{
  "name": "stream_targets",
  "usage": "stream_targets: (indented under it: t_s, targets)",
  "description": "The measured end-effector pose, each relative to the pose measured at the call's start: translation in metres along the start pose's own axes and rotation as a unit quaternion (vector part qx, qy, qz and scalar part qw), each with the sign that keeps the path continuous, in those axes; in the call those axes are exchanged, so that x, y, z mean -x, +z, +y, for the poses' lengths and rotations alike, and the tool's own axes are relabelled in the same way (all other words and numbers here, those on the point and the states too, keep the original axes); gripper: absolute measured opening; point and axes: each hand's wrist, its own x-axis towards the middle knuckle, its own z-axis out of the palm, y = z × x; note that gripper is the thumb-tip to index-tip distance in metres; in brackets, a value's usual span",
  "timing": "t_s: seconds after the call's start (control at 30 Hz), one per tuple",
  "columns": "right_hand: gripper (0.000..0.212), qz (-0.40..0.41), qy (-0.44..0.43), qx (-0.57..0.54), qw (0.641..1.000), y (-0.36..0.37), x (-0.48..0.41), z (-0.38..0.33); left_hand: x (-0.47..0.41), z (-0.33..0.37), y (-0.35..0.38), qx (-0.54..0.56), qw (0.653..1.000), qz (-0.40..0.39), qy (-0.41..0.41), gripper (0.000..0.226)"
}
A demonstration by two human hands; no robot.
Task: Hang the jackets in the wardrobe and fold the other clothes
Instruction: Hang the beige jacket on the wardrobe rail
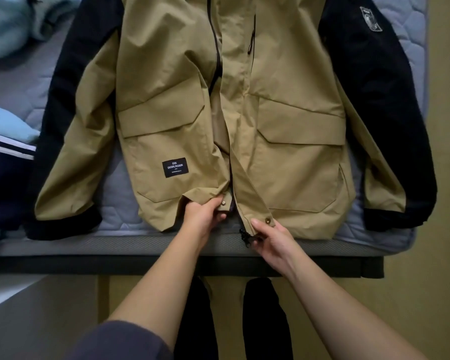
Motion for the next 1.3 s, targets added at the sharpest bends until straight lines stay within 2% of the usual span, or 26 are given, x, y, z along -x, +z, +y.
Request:
stream_targets:
  t_s: [0.07, 0.13, 0.23, 0.3, 0.4, 0.53, 0.6, 0.7, 0.83, 1.03, 1.3]
  targets:
    - [0.025, -0.042, 0.015, 0.009, 0.999, 0.002, 0.008, -0.004, 0.01, 0.003, -0.013, 0.022, 0.997, -0.064, -0.039, 0.017]
    - [0.036, -0.1, 0.032, 0.025, 0.994, 0.005, 0.017, -0.006, 0.021, 0.005, -0.026, -0.006, 0.99, -0.123, -0.065, 0.014]
    - [0.037, -0.146, 0.032, 0.015, 0.989, 0.009, 0.028, -0.008, 0.039, 0.007, -0.037, -0.079, 0.981, -0.161, -0.078, 0.017]
    - [0.035, -0.148, 0.024, -0.015, 0.989, 0.013, 0.037, -0.009, 0.049, 0.008, -0.037, -0.096, 0.983, -0.147, -0.054, 0.022]
    - [0.032, -0.14, -0.002, -0.07, 0.988, 0.02, 0.05, -0.012, 0.065, 0.012, -0.029, -0.061, 0.993, -0.105, 0.013, 0.029]
    - [0.031, -0.128, -0.037, -0.109, 0.985, 0.031, 0.071, -0.016, 0.082, 0.016, -0.012, -0.048, 0.989, -0.014, 0.14, 0.038]
    - [0.034, -0.123, -0.054, -0.122, 0.983, 0.037, 0.078, -0.017, 0.09, 0.019, -0.004, -0.028, 0.978, 0.014, 0.204, 0.034]
    - [0.03, -0.117, -0.079, -0.14, 0.98, 0.044, 0.086, -0.018, 0.1, 0.024, 0.004, 0.001, 0.966, 0.021, 0.258, 0.025]
    - [0.029, -0.106, -0.095, -0.159, 0.977, 0.048, 0.091, -0.017, 0.109, 0.027, 0.006, -0.013, 0.955, 0.026, 0.296, 0.024]
    - [0.028, -0.091, -0.102, -0.17, 0.976, 0.054, 0.096, -0.014, 0.119, 0.029, 0.001, -0.045, 0.948, 0.036, 0.312, 0.025]
    - [0.031, -0.074, -0.109, -0.176, 0.975, 0.057, 0.097, -0.015, 0.123, 0.027, 0.003, -0.028, 0.943, 0.029, 0.331, 0.015]
